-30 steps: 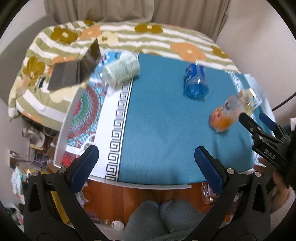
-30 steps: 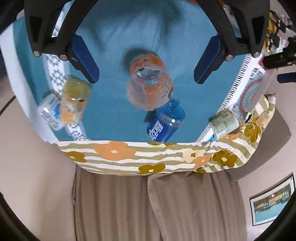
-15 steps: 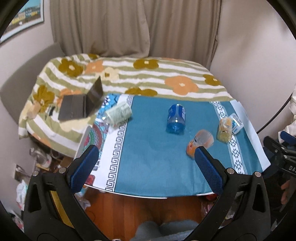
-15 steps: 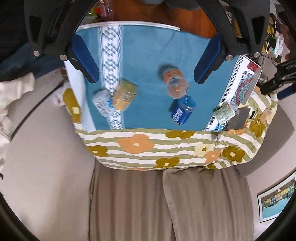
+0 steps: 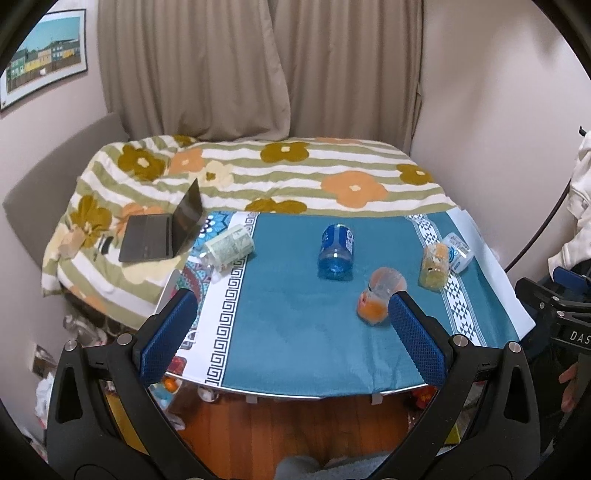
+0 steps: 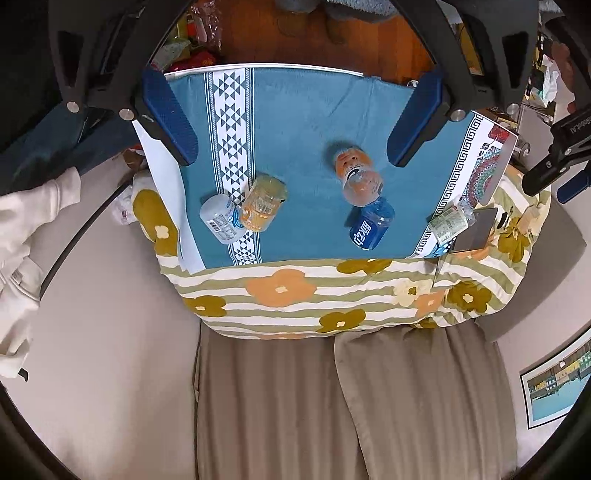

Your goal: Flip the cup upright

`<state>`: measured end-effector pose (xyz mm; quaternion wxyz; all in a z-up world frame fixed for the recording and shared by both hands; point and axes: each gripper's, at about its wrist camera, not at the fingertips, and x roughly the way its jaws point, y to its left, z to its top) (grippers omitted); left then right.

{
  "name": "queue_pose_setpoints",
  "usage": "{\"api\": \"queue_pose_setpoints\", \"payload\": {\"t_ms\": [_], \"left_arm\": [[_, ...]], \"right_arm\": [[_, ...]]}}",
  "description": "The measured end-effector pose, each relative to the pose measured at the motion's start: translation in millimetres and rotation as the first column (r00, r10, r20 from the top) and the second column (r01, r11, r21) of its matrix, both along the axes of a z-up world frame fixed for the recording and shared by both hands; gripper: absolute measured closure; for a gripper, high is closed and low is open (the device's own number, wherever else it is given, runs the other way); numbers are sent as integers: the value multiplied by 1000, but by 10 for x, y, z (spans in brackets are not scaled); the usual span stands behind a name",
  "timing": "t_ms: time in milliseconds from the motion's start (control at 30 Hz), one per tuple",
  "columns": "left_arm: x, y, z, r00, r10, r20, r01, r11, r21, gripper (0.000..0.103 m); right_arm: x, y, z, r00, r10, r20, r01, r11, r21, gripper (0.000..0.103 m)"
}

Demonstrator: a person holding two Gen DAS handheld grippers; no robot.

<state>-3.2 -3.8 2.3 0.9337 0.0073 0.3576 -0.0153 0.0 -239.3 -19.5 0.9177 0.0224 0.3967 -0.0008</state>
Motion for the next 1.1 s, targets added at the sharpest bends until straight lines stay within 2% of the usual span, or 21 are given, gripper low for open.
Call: {"api": "queue_pose_setpoints", "payload": {"t_ms": [1100], "left_arm": [[29,-1,64,999,-27,31,27,1000,8,0]], "right_arm": [[13,-20,43,1000,-25,15,25,1000,-9,1]]}}
